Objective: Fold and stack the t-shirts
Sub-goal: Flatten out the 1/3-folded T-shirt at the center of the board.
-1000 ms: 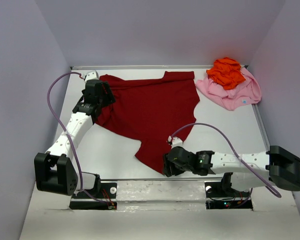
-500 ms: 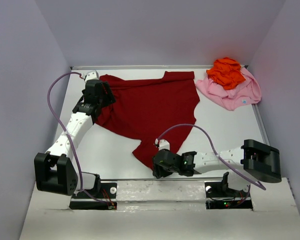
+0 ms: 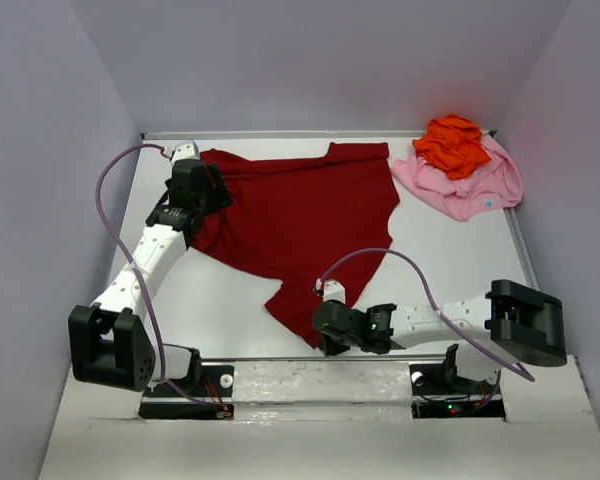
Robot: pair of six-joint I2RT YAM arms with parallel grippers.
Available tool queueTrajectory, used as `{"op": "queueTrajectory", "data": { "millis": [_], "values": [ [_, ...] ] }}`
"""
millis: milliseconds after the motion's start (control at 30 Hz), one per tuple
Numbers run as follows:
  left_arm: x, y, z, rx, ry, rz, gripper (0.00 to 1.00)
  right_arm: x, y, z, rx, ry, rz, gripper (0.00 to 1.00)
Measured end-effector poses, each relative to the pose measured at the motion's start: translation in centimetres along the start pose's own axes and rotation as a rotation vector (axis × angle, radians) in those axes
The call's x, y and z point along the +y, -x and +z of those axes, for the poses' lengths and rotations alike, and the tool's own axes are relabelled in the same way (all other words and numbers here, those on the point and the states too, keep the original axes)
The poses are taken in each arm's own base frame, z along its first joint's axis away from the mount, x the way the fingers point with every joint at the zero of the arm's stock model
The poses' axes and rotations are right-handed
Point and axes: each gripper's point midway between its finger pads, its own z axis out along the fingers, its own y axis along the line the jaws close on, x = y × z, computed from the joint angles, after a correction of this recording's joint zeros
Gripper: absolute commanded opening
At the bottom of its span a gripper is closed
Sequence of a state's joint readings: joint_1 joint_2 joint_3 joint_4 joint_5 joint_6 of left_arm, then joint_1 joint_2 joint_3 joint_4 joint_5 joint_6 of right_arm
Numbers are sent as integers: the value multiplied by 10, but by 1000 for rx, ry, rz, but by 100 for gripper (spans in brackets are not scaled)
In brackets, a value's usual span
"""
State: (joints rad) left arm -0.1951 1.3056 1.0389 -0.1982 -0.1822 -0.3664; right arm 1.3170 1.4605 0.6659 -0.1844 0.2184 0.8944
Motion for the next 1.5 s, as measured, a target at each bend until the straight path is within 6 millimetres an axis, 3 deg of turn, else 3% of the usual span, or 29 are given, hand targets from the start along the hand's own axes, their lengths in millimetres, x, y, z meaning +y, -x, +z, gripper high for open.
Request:
{"op": "queueTrajectory", "data": {
  "millis": [67, 100, 167, 300, 633, 867, 1033, 1267, 1500],
  "values": [
    [0, 0, 0, 0, 0, 1, 77, -3, -1, -1, 2, -9, -2, 20],
    [0, 0, 0, 0, -1, 2, 77, -3, -1, -2, 4, -11, -1, 34],
    [0, 0, 0, 0, -1, 3, 77, -1, 0, -2, 4, -4, 3, 46],
    [-1, 0, 0, 0, -3, 4, 77, 5, 2, -5, -1, 8, -5, 56],
    [-3, -1, -1, 1, -7, 7, 77, 5, -1, -7, 2, -14, -27, 58],
    [-5, -2, -1, 3, -13, 13, 77, 15, 8, 2, -12, -41, -45, 56],
    [-5, -2, -2, 3, -15, 17, 77, 18, 4, -4, 2, -62, -86, 56],
    [-6, -1, -2, 1, -16, 17, 77, 32, 14, -18, -17, -47, -101, 56],
    [-6, 0, -4, -4, -19, 17, 77, 30, 15, -13, -25, -73, -114, 56]
  ]
}}
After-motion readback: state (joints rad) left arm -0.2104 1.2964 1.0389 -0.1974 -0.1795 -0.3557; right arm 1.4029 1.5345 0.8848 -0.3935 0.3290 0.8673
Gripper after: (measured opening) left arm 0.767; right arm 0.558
